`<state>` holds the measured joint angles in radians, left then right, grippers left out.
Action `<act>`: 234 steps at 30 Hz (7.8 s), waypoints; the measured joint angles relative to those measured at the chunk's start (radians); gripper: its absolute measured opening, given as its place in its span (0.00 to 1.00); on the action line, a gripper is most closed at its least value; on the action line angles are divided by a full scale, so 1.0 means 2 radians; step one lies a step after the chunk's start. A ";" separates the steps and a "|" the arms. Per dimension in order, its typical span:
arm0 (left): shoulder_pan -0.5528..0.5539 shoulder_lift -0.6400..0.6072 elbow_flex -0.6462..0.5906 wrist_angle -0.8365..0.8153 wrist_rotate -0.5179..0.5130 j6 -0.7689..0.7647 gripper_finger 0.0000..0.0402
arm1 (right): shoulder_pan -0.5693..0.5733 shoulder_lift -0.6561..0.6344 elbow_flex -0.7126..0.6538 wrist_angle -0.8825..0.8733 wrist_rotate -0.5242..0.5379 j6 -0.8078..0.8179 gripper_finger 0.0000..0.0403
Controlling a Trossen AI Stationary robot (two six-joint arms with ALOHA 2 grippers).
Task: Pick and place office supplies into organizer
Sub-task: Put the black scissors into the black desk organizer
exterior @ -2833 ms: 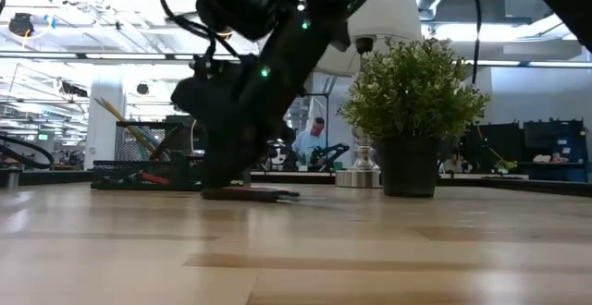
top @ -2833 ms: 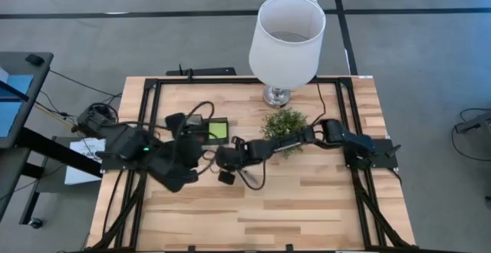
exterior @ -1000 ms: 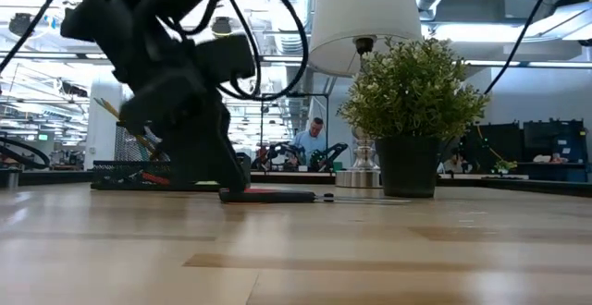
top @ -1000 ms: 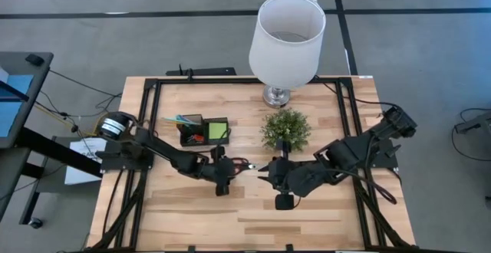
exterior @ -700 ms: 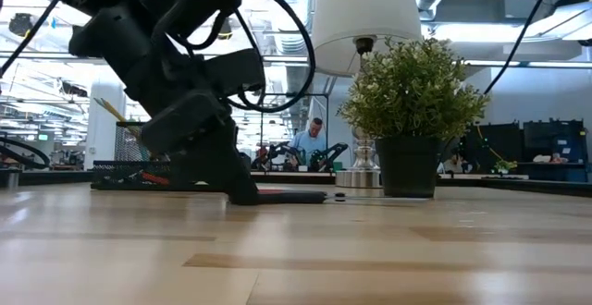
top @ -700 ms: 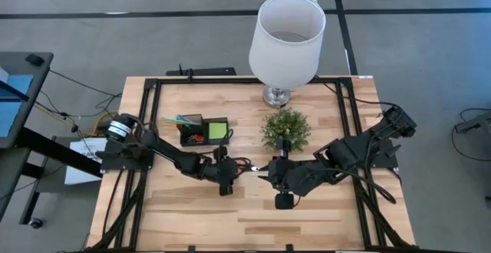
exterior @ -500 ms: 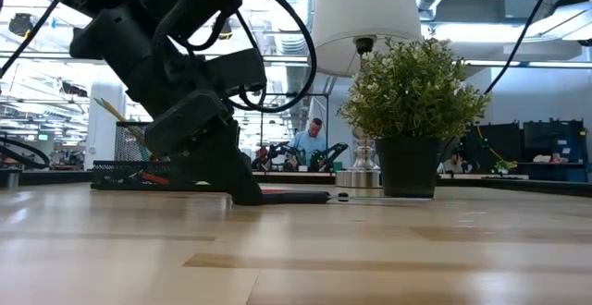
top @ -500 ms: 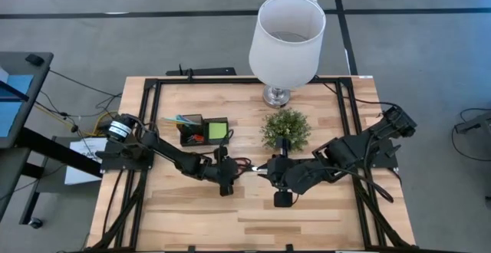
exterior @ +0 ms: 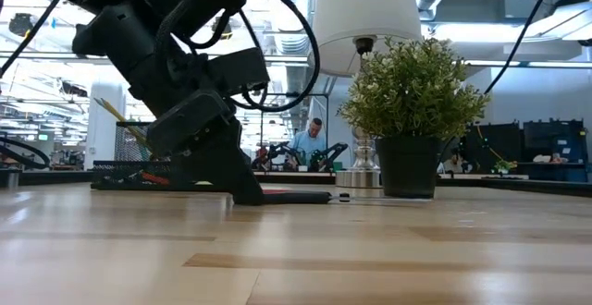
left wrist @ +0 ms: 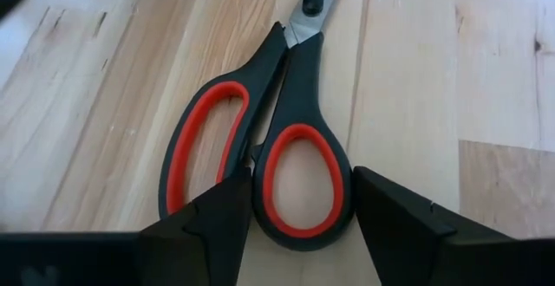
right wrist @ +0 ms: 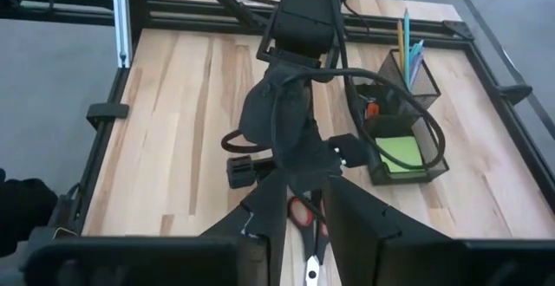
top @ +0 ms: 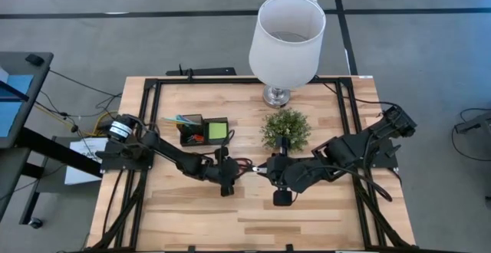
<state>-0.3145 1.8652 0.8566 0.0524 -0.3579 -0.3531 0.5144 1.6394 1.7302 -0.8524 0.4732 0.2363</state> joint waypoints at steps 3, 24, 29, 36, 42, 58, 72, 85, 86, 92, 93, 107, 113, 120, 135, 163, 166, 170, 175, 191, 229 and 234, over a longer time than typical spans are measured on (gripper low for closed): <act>0.000 0.001 0.015 -0.004 -0.003 0.018 0.51 | 0.000 0.000 0.000 0.000 0.000 0.000 0.18; -0.030 0.002 0.068 -0.113 -0.015 -0.014 0.53 | 0.001 0.000 0.000 -0.004 -0.002 0.003 0.18; -0.040 0.002 0.068 -0.111 -0.039 -0.017 0.53 | 0.001 0.000 0.000 -0.004 -0.002 0.004 0.18; -0.054 0.002 0.068 -0.107 -0.073 -0.017 0.53 | 0.001 0.000 0.000 -0.004 -0.002 0.005 0.18; -0.061 0.002 0.068 -0.085 -0.057 -0.010 0.53 | 0.001 0.000 0.000 -0.004 -0.002 0.005 0.18; -0.054 0.053 0.064 -0.017 -0.042 -0.012 0.53 | 0.001 0.000 0.000 -0.007 -0.002 0.013 0.18; -0.052 0.069 0.065 -0.020 -0.035 -0.052 0.36 | 0.010 0.000 0.000 -0.008 -0.002 0.013 0.18; -0.059 0.025 0.076 -0.165 -0.089 -0.080 0.04 | 0.034 0.000 0.000 -0.008 -0.001 0.013 0.18; -0.062 0.011 0.081 -0.214 -0.097 -0.091 0.04 | 0.035 0.000 0.000 -0.009 -0.001 0.013 0.18; -0.079 -0.073 0.161 -0.518 -0.114 -0.162 0.02 | 0.041 0.000 0.000 -0.011 0.000 0.013 0.18; -0.082 -0.079 0.177 -0.568 -0.109 -0.171 0.01 | 0.041 0.000 0.000 -0.014 0.000 0.013 0.18; -0.088 -0.130 0.355 -0.811 -0.064 -0.234 0.01 | 0.040 0.001 0.000 -0.027 0.000 0.009 0.18; -0.091 -0.157 0.318 -0.813 -0.086 -0.262 0.00 | 0.041 0.001 0.000 -0.032 0.000 0.013 0.18; -0.153 -0.202 0.266 -0.814 -0.095 -0.349 0.00 | 0.055 0.000 -0.042 0.021 0.020 0.011 0.18; -0.285 -0.302 0.012 -0.703 0.045 -0.517 0.00 | 0.007 0.022 -0.352 0.620 0.026 0.001 0.18; -0.231 -0.312 -0.192 -0.489 0.058 -0.411 0.40 | -0.071 0.260 -0.279 0.857 0.024 -0.036 0.18; -0.211 -0.321 -0.192 -0.469 0.068 -0.382 0.40 | -0.071 0.260 -0.279 0.853 0.023 -0.036 0.18; -0.186 -0.325 -0.190 -0.374 0.058 -0.326 0.40 | -0.071 0.260 -0.279 0.853 0.023 -0.036 0.18; -0.151 -0.323 -0.189 -0.257 0.052 -0.248 0.40 | -0.072 0.260 -0.279 0.848 0.024 -0.036 0.18; -0.129 -0.324 -0.165 -0.241 0.010 -0.227 0.40 | -0.079 0.262 -0.283 0.776 0.023 0.014 0.18; -0.147 -0.159 -0.166 -0.137 -0.048 -0.281 0.31 | -0.080 0.366 -0.247 0.860 0.011 0.048 0.18; -0.147 -0.158 -0.166 -0.138 -0.059 -0.302 0.17 | -0.064 0.364 -0.246 0.969 0.010 -0.010 0.18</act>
<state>-0.6086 1.5502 0.5236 -0.2244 -0.4766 -0.9577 0.3856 2.3680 1.2377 1.0864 0.4930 0.2159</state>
